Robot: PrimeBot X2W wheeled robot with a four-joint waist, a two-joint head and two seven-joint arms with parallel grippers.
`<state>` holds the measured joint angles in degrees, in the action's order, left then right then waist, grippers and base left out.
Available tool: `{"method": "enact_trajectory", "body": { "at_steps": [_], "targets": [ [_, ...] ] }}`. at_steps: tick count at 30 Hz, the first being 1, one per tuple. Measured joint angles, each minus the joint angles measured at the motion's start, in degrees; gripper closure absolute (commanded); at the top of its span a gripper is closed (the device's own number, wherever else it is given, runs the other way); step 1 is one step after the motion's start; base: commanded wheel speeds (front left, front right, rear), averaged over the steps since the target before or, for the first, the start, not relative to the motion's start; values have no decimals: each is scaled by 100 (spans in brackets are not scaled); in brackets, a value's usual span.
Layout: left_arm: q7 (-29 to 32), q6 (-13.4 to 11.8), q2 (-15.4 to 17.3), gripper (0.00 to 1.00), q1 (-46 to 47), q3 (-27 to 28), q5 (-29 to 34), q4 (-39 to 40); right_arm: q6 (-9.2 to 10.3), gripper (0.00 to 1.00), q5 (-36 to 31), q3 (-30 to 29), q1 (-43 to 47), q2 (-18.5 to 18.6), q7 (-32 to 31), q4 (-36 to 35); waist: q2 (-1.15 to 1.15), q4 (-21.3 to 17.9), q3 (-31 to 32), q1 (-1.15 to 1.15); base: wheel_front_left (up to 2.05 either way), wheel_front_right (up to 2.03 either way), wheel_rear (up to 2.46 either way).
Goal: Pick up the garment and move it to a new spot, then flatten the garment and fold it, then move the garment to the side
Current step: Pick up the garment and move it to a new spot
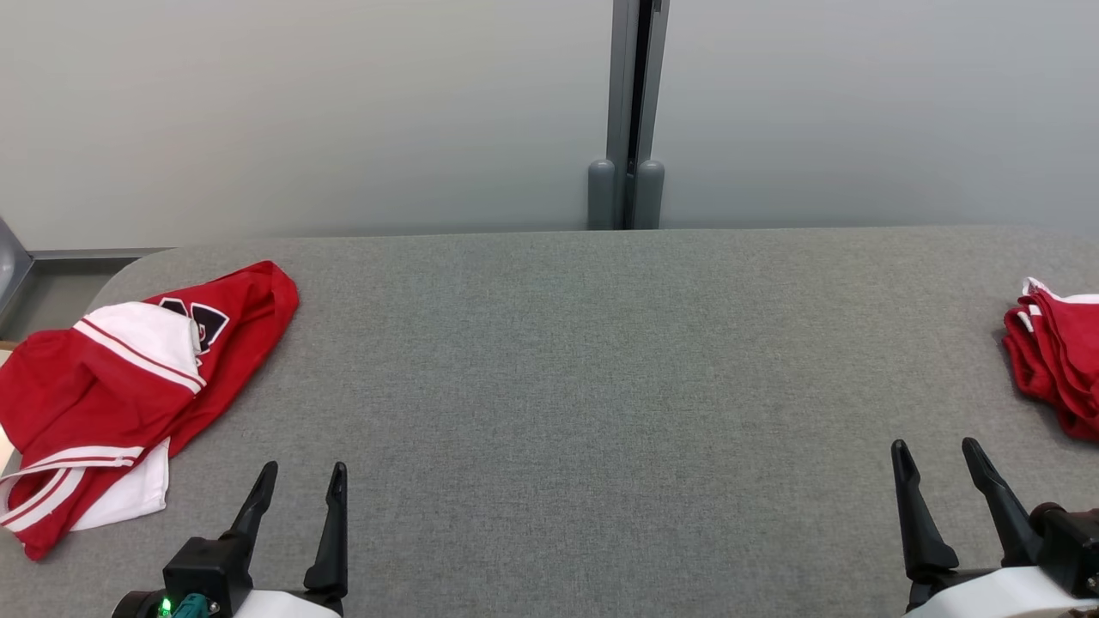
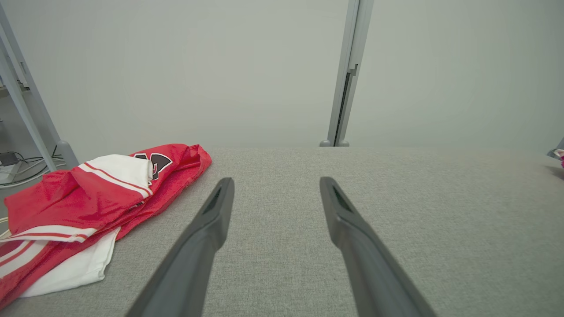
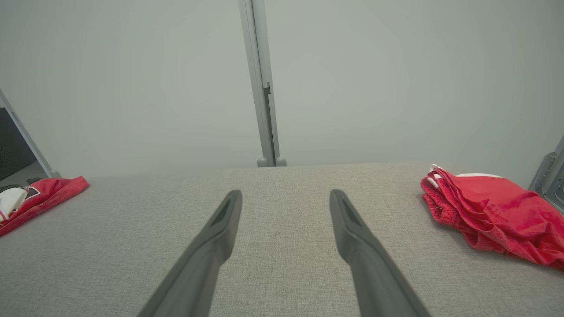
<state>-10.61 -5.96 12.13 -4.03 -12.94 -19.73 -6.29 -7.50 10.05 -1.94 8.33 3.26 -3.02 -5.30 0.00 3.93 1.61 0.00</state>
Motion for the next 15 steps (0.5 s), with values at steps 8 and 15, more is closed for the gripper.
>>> {"method": "enact_trajectory", "body": {
  "at_steps": [8, 15],
  "targets": [
    [-8, -18, -22, 0, 8, -44, -30, -56, 0, 0, 4, -32, 55, -9, 2, 29, 0, -9, 56, 0, 0, 0, 0],
    [-52, -25, -32, 0, 72, -83, -42, -85, 0, 0, -3, -81, 53, -15, 0, 3, 0, 72, 63, 0, 0, 0, 0]
  ]
}}
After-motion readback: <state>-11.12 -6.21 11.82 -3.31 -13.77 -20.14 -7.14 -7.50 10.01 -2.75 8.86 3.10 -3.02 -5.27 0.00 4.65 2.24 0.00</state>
